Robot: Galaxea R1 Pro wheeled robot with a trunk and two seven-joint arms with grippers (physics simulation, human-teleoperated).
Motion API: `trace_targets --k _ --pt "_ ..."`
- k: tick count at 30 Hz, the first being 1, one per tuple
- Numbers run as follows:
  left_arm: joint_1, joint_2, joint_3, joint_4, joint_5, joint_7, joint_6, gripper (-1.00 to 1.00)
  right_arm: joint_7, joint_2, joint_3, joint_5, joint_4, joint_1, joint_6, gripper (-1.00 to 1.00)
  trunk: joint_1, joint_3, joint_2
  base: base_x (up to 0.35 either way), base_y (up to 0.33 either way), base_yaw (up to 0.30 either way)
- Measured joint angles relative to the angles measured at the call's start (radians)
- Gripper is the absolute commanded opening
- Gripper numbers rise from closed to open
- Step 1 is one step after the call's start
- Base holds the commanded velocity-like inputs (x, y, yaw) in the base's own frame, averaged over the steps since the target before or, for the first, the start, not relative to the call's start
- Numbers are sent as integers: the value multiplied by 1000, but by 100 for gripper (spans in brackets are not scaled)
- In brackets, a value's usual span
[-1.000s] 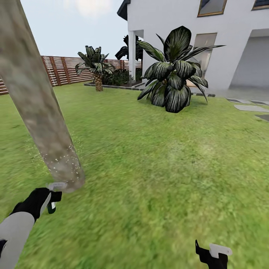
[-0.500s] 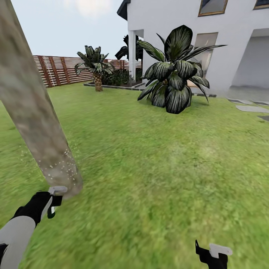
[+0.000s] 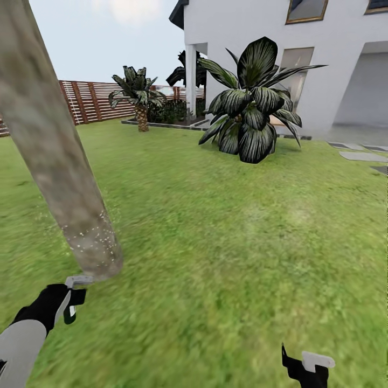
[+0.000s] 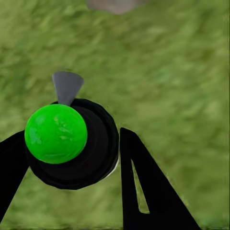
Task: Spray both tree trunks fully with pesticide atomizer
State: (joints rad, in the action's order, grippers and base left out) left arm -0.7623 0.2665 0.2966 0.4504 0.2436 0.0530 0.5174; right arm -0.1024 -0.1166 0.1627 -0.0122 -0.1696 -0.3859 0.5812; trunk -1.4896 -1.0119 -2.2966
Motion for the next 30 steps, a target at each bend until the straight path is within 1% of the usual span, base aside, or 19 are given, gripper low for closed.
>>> trace_targets --k 3,5,7,8,10,11,13,14,15,17,18,19,21,22,23,24,26,28,30 --pt "0 1 -2 -8 -3 5 -22 -100 0 0 0 0 0 0 0 100 0 0 0 -322 128 0" --pt "4 -1 -7 -17 -2 12 -81 -100 0 0 0 0 0 0 0 100 0 0 0 -322 108 0" --pt "28 -6 -16 -30 0 34 -159 -100 0 0 0 0 -1 0 0 100 0 0 0 -322 101 0" --pt "38 -6 -38 -33 2 75 -199 -100 1 1 -1 1 -1 0 -1 100 0 0 0 -322 98 0" --pt "46 -3 -122 -33 23 192 -248 -100 3 1 -5 1 -4 0 -1 100 0 0 0 -322 98 0" --pt "48 -1 -187 -28 37 279 -264 -100 14 2 -25 -4 -8 0 -2 100 0 0 0 -322 98 0" --pt "47 -2 -286 -21 61 419 -278 -100 96 3 -120 -40 -70 0 -5 100 0 0 0 -322 97 0" --pt "44 -2 -335 -18 66 476 -282 -100 179 3 -168 -64 -136 -1 -17 100 0 0 0 -322 97 0" --pt "42 -1 -390 -14 64 531 -300 -100 264 3 -203 -83 -199 -1 -54 100 0 0 0 -322 97 0" --pt "40 0 -462 -11 70 609 -356 -100 351 2 -226 -107 -261 -6 -131 100 0 0 0 -322 97 0" --pt "39 0 -512 -10 72 671 -402 -100 405 1 -235 -137 -288 -18 -182 100 0 0 0 -322 87 0" --pt "37 0 -559 -10 75 739 -437 -100 473 0 -243 -189 -307 -42 -218 100 0 0 0 -319 82 0" --pt "35 -2 -601 -10 77 830 -455 -100 589 -2 -247 -268 -320 -100 -240 100 0 0 0 -240 43 0" --pt "34 -2 -615 -9 82 860 -458 -100 627 -2 -248 -285 -322 -118 -243 100 0 0 0 -105 17 0" --pt "33 -5 -643 -9 110 906 -460 -100 676 -2 -248 -298 -324 -139 -246 100 0 0 0 -54 9 0" --pt "32 -10 -667 -6 153 940 -460 -100 717 -2 -248 -305 -327 -153 -248 100 0 0 0 -27 4 0" --pt "31 -23 -688 -4 258 975 -457 -100 804 0 -248 -312 -344 -166 -251 100 1 0 0 -8 1 0" --pt "31 -27 -692 -4 293 983 -458 -100 862 1 -249 -315 -349 -168 -250 100 1 0 0 -2 0 0" --pt "31 -29 -692 -4 299 985 -460 -100 875 3 -250 -316 -349 -169 -249 100 1 0 0 0 0 0"
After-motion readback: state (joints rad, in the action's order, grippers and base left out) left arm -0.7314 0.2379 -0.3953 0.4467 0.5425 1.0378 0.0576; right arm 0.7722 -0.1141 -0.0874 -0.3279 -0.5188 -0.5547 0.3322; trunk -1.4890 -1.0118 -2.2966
